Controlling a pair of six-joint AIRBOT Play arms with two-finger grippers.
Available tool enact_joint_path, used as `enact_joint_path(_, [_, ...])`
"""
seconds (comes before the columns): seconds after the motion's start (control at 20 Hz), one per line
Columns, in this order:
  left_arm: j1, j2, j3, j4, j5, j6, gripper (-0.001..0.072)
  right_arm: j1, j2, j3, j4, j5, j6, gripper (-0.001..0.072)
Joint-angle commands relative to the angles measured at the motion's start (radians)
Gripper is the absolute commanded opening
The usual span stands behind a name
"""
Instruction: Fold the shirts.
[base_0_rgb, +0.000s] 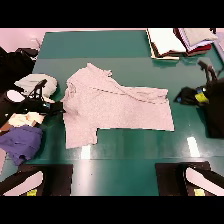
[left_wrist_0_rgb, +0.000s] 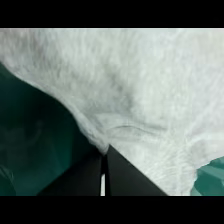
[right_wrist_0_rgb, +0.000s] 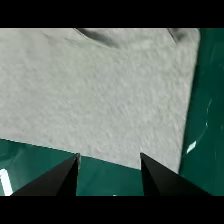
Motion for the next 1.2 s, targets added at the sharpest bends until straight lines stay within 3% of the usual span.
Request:
enact_joint_path(0.0, [-0.003,0.039,0.035,0.0,-0.016,0.006,0.002,-0.171,0.048,-0.219,-0.04,-0.003,-0.04,0.0537])
enact_joint_path(0.25, [-0.003,0.039,0.035,-0.002,-0.034,0.006,0.002,-0.336,-0.019,-0.443,0.09,-0.097,-0.15,0.05])
enact_joint_path(0.35, [-0.003,0.039,0.035,-0.002,-0.041,0.006,0.002,-0.311,-0.06,-0.464,0.173,-0.151,-0.183,0.0447])
enact_joint_path(0.55, [-0.003,0.04,0.035,-0.002,-0.052,0.006,0.0021,-0.149,-0.147,-0.418,0.224,-0.2,-0.182,0.0425])
enact_joint_path(0.75, [-0.003,0.071,0.071,0.006,-0.111,0.005,0.002,0.021,-0.141,-0.323,0.219,-0.211,-0.186,0.0012])
enact_joint_path(0.9, [-0.003,0.179,0.203,0.007,-0.14,-0.006,0.0019,0.071,-0.009,-0.183,0.222,-0.194,-0.193,0.0014])
enact_joint_path(1.15, [-0.003,0.346,0.67,0.006,-0.146,-0.032,0.002,0.045,0.249,0.259,0.22,-0.186,-0.186,0.0013])
